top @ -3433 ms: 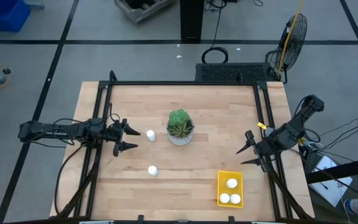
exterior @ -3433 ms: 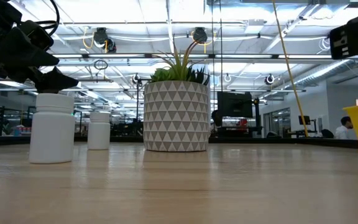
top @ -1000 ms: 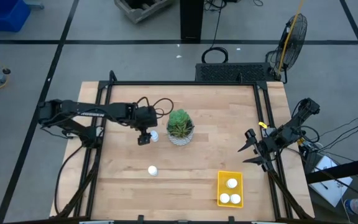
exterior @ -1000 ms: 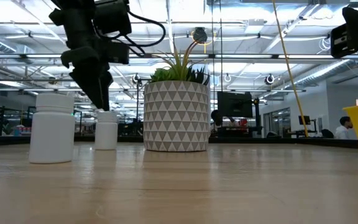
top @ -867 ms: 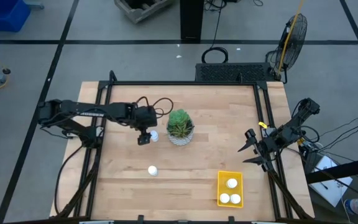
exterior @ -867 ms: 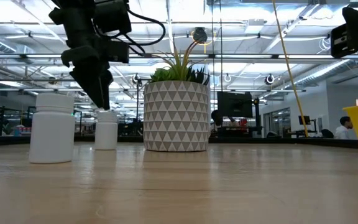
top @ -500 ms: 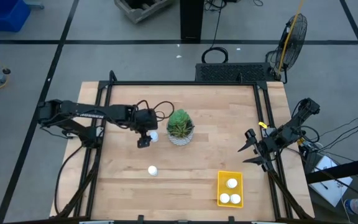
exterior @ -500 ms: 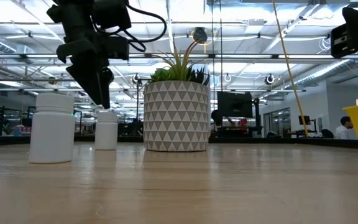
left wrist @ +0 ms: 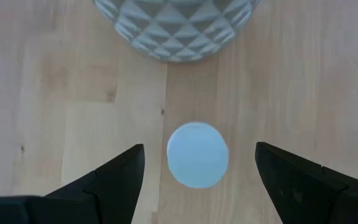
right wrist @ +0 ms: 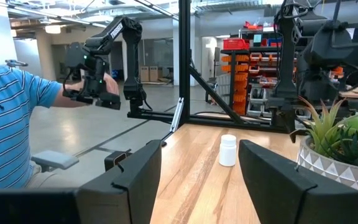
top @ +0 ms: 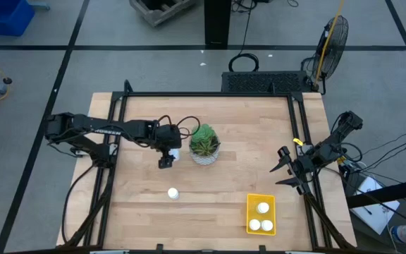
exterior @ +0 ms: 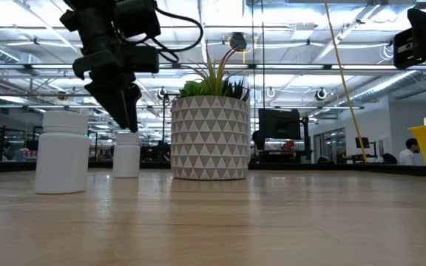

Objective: Pick and place pill bottles into a basket
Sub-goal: Put the white pill bottle into the bin

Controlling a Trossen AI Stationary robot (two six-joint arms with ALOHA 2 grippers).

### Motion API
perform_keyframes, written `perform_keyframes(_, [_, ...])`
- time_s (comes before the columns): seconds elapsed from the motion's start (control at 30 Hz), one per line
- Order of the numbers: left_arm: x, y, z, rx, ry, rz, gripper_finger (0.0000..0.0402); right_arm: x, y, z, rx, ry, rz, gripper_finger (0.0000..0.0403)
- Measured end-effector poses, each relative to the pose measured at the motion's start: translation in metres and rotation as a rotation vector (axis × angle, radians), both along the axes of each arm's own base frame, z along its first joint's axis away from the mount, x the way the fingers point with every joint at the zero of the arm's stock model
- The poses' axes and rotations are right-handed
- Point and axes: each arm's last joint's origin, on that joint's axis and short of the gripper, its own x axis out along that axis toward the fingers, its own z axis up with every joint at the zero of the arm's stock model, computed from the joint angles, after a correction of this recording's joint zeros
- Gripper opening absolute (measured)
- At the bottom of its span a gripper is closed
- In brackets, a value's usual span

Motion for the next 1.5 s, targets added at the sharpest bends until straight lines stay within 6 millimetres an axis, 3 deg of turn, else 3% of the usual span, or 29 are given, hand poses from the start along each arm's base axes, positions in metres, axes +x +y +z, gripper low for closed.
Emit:
perform_keyframes(0.43, [0.015,0.001,-0.030,-0.021,0.083,-0.001,0.0310,0.000,0.000,0.000,0.000,-0.001,0.000,0.0206])
perform_keyframes(1.5, [0.013,0.002,-0.021,-0.038,0.044,0.015,0.0310,0.000,0.000,0.000,0.001,-0.001,0.000,0.0208])
